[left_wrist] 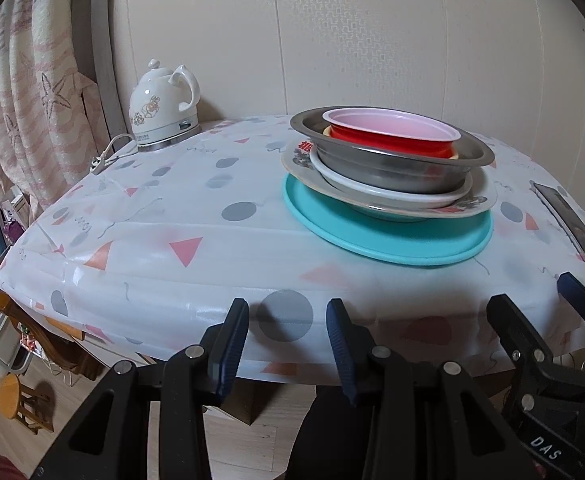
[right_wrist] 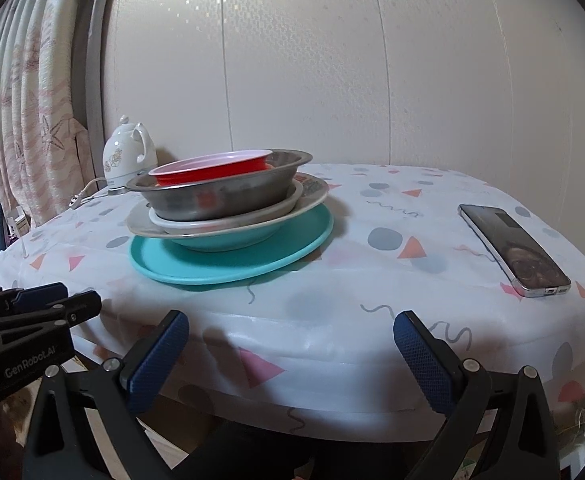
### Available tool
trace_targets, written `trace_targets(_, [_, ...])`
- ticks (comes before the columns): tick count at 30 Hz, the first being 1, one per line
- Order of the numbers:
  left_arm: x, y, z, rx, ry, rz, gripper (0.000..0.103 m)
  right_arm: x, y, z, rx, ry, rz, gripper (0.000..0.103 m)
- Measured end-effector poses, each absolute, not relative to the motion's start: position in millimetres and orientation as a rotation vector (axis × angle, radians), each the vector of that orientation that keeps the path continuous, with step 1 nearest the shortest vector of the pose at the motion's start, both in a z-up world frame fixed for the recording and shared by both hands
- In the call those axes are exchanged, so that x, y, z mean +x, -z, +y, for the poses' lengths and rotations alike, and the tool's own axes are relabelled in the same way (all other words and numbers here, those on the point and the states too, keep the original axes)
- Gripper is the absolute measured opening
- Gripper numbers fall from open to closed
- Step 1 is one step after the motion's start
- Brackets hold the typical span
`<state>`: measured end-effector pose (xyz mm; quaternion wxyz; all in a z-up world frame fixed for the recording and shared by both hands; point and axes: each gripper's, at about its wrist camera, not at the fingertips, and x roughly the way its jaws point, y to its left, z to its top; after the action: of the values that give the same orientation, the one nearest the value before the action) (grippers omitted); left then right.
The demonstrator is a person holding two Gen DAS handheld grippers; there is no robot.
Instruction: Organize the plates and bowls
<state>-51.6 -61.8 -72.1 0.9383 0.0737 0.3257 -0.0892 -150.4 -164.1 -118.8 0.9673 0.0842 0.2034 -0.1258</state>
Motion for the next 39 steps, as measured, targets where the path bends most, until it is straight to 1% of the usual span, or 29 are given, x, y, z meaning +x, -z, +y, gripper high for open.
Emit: trace_targets(39, [-55.9,75.1,-63.7,0.163,0.202,0.675,0.041,-147.5,117.4,-168.4,0.182,0.267,0.418,0.103])
